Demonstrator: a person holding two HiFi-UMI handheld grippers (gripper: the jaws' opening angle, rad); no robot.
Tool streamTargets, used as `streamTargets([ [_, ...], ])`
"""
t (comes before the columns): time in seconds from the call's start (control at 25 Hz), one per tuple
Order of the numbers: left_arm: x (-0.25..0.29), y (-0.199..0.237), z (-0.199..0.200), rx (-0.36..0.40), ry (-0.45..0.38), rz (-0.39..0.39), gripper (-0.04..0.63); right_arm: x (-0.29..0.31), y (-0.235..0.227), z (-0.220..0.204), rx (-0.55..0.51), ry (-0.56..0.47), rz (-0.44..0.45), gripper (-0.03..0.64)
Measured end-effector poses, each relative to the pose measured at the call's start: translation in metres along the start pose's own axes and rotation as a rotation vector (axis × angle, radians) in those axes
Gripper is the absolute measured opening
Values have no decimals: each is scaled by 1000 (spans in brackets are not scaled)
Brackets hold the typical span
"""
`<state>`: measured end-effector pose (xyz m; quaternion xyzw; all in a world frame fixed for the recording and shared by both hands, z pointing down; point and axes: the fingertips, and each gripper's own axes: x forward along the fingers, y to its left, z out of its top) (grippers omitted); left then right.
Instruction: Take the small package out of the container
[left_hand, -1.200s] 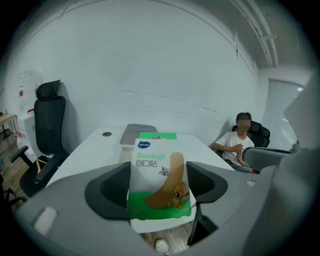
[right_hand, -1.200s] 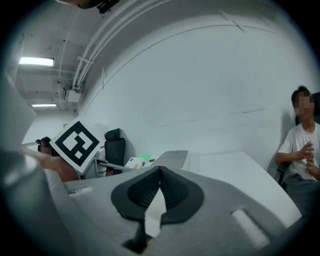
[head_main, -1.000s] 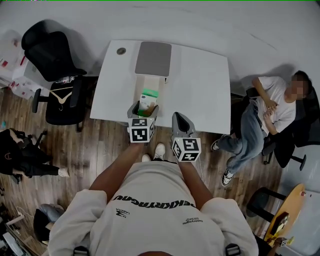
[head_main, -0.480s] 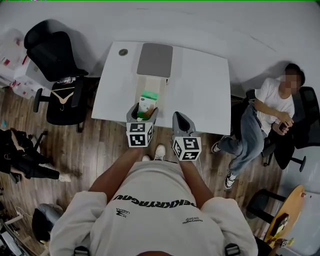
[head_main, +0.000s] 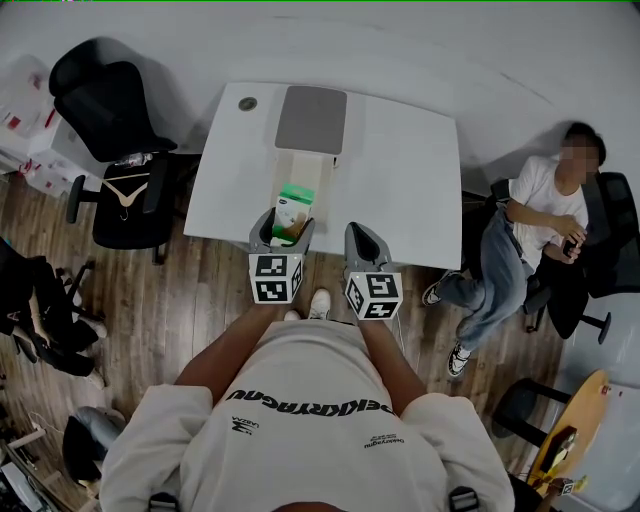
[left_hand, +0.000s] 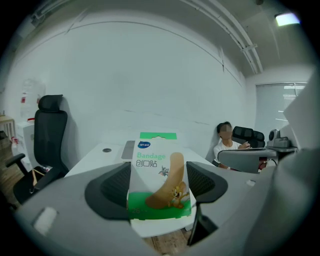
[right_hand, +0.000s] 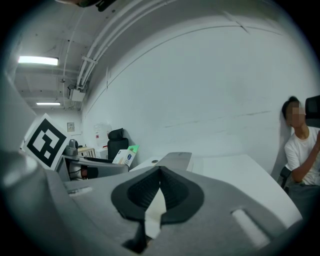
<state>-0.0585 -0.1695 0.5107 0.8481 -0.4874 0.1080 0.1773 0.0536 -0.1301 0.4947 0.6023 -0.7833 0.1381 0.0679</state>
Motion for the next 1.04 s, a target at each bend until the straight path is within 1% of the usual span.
streamTargets([
  [0.4, -14, -1, 3, 0, -32, 19, 356, -4, 4, 2, -4, -12, 9, -1],
  [1.04, -26, -7, 3, -1, -60, 43, 356, -14, 5, 2, -7, -26, 31, -1],
])
